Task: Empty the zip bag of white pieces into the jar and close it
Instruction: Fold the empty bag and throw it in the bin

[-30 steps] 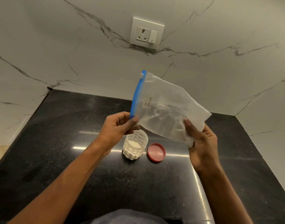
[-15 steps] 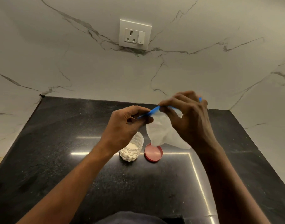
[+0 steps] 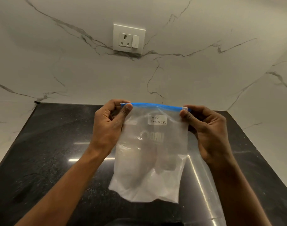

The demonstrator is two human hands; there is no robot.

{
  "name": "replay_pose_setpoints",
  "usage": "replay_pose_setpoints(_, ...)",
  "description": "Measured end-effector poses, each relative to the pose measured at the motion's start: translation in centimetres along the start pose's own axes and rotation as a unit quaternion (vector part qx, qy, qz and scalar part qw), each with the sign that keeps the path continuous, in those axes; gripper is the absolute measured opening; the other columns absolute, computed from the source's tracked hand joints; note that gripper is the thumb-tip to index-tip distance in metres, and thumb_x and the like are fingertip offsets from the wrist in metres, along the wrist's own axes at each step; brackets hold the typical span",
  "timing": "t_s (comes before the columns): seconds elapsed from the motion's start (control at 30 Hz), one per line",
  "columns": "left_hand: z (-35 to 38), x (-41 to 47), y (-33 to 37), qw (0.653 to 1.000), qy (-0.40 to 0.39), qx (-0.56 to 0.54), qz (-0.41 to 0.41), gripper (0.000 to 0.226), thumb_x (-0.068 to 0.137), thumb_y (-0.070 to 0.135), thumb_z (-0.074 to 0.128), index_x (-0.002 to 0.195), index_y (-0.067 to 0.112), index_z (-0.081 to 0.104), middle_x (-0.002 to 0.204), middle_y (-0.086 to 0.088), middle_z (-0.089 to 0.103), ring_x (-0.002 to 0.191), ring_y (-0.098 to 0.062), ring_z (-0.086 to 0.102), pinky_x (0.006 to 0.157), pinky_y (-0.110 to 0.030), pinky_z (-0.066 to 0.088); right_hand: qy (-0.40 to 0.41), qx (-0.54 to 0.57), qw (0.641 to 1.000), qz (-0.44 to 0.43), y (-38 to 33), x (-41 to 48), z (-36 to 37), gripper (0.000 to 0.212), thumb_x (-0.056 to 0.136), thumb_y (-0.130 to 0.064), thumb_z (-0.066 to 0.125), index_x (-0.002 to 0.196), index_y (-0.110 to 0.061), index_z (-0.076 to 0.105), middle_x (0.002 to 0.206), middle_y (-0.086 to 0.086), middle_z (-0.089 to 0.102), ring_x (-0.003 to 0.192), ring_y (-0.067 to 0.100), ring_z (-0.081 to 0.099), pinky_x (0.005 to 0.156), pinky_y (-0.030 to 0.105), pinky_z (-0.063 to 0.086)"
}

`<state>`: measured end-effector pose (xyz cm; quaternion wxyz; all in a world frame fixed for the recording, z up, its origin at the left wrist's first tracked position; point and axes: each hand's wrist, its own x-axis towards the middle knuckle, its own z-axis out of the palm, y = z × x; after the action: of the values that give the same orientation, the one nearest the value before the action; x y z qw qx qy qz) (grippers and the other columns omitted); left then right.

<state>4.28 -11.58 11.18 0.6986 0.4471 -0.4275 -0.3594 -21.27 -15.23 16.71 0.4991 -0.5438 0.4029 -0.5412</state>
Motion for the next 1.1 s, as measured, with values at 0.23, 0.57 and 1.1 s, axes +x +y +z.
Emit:
replay_pose_setpoints(0.23,-0.8,0.6,2.2,0.886,-0.023,0.427,0.180,0.054,0.092,0.054,0.072,0.134,0.019,0.068,0.134,-0.004,0.066,0.121,-0.019,0.061,0.105,-0.050,0.045,-0.015,0.030,0.999,0.026,0.2,-0.9,1.6,0.019,0.087,-0.017,0.075,0.104,-0.015,0.083,0.096,0.011,0.081,0.087,0.020,0.077,0.079,0.032,0.064)
replay_pose_setpoints(0.57,4.8,1.6,5.5,0.900,-0.235,0.320,0.180,0.034,0.095,0.042,0.067,0.113,0.016,0.080,0.104,0.001,0.081,0.094,-0.010,0.076,0.088,-0.040,0.063,-0.065,0.036,0.997,0.005,-0.8,-1.3,3.4,0.015,0.087,-0.020,0.070,0.092,-0.025,0.083,0.093,0.004,0.080,0.088,0.021,0.077,0.072,0.030,0.062)
replay_pose_setpoints(1.1,1.6,1.2,5.5,0.817,-0.175,0.491,0.245,0.042,0.104,0.045,0.049,0.115,0.016,0.079,0.101,0.000,0.083,0.077,-0.024,0.073,0.086,-0.048,0.052,0.032,0.039,0.999,0.012,-0.3,-0.5,3.5,0.023,0.101,-0.015,0.064,0.086,-0.026,0.077,0.084,-0.006,0.072,0.078,0.010,0.067,0.072,0.033,0.063)
